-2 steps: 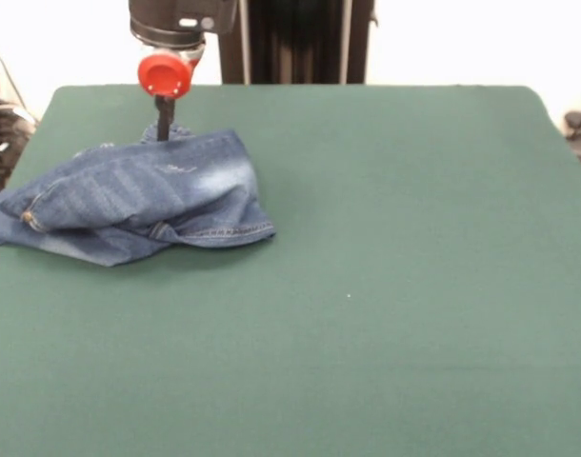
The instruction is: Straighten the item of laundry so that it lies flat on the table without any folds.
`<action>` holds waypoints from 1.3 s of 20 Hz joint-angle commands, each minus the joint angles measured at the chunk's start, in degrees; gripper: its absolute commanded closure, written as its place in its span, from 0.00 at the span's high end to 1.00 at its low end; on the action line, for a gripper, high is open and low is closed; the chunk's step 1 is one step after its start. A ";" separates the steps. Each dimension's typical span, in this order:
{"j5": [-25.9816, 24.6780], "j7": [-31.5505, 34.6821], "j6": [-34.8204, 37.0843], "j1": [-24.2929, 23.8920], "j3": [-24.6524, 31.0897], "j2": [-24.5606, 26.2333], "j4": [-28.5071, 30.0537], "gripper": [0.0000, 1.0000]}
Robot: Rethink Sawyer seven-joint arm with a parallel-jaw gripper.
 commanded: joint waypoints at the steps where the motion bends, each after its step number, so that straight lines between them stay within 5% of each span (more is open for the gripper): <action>1: 2.61 12.08 2.87 2.71 5.39 5.55 3.05 1.00; 5: 4.75 14.36 6.16 7.45 0.32 7.77 1.13 1.00; 12: 5.45 13.73 7.40 7.97 0.26 7.87 1.02 1.00; 17: 4.81 13.45 11.05 11.06 -5.53 9.48 -1.15 1.00; 26: -0.28 5.88 7.51 6.56 -10.77 9.22 -2.61 1.00</action>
